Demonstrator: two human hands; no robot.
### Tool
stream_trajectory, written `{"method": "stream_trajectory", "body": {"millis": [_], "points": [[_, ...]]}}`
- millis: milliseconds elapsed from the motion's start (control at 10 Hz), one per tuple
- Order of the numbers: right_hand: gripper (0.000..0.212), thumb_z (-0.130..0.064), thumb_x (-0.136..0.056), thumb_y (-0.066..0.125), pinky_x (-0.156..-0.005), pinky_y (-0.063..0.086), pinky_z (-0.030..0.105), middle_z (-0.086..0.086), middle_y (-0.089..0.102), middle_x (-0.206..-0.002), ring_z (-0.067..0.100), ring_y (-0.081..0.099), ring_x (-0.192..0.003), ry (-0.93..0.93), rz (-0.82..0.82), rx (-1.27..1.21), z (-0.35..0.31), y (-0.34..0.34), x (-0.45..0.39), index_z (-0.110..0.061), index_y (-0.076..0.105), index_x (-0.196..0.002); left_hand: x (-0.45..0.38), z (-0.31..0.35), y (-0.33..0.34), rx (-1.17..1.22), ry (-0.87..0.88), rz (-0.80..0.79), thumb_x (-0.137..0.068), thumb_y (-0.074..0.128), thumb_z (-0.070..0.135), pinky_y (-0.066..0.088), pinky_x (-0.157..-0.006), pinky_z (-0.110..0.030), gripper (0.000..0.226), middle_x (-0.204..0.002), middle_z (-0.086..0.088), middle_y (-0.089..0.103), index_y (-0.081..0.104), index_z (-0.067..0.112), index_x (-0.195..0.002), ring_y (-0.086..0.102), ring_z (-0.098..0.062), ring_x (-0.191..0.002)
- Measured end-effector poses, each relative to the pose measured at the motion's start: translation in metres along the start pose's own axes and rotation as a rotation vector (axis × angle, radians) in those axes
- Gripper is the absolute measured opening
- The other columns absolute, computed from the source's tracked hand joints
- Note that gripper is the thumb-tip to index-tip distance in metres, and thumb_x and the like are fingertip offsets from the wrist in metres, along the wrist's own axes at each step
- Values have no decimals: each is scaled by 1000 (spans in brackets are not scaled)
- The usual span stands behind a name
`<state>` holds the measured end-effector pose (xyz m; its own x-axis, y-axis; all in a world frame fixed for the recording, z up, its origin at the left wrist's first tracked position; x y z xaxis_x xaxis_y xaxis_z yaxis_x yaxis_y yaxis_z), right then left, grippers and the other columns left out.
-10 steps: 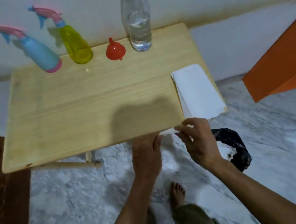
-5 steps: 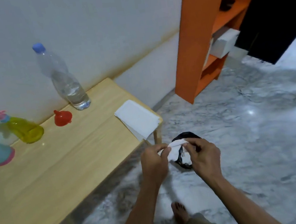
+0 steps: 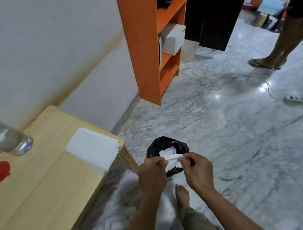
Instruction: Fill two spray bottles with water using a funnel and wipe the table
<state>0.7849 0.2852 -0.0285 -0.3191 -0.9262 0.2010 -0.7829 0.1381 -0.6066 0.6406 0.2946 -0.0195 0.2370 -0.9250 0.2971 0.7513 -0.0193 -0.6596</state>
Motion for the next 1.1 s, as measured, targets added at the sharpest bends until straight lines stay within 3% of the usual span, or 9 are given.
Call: {"method": "stream_trajectory", "body": {"millis": [100,200,300,400,500,700,800,900,1100], "points": [[20,-23,-92,64,-52,35,21,-4,63,-66,16,59,-66,79,-35,33,1,12,-42,-26,66,-72,-39,7,13,-81,-27,-45,-97,62,32,46,-72,-25,19,-96,0,71,77,21,-100,64,-16,-85],[16,-21,-93,65,-57,40,29,-4,63,-72,19,59,-71,106,-68,62,-4,22,-87,-19,71,-78,-79,20,23,-109,-78,-65,-100,57,29,35,-63,-22,20,-86,4,63,73,17,-96,53,-10,-74],[18,-20,-95,66,-59,38,28,-5,52,-79,16,51,-72,78,-85,134,-5,37,-128,-17,69,-78,-120,24,39,-116,-135,-35,-100,58,26,36,-67,-22,19,-87,3,64,73,17,-94,51,-9,-74],[29,-23,-94,67,-55,41,27,-3,51,-78,18,54,-74,102,-109,183,8,59,-166,-26,60,-66,-157,20,61,-136,-205,-52,-99,59,25,42,-69,-25,17,-90,2,70,75,19,-94,58,-12,-76],[15,-28,-92,67,-64,56,34,0,68,-93,23,66,-90,134,-155,225,31,82,-195,-20,75,-83,-186,10,86,-157,-264,-78,-97,62,27,52,-75,-30,16,-95,-1,74,76,21,-97,67,-18,-84],[19,-30,-96,63,-81,55,38,5,62,-121,26,54,-119,195,-226,280,51,112,-239,-18,76,-103,-232,-2,118,-108,-325,-101,-97,63,24,49,-80,-28,16,-100,-3,76,77,18,-101,70,-21,-93],[29,-35,-97,61,-84,52,38,9,61,-122,32,56,-119,167,-220,299,53,123,-260,-15,72,-115,-252,-2,123,-120,-303,-113,-99,59,32,42,-98,-27,34,-128,-6,68,67,12,-126,62,-22,-119],[32,-30,-98,61,-92,50,39,10,56,-132,30,50,-128,216,-239,250,53,124,-274,-15,67,-126,-266,2,115,-83,-350,-106,-101,56,30,39,-90,-9,42,-138,-8,61,58,8,-137,59,-22,-124],[31,-24,-96,62,-90,53,41,13,60,-127,32,57,-120,241,-235,228,58,115,-278,-10,67,-124,-264,-7,100,-42,-427,-64,-99,60,34,51,-95,-36,44,-130,-12,67,60,11,-136,62,-29,-122]]}}
Point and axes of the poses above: each hand's wrist, its own x-axis away from the middle knuckle, its own y-axis out of the palm, z = x × y, the point moved 1 cm from there along -x, towards the middle knuckle
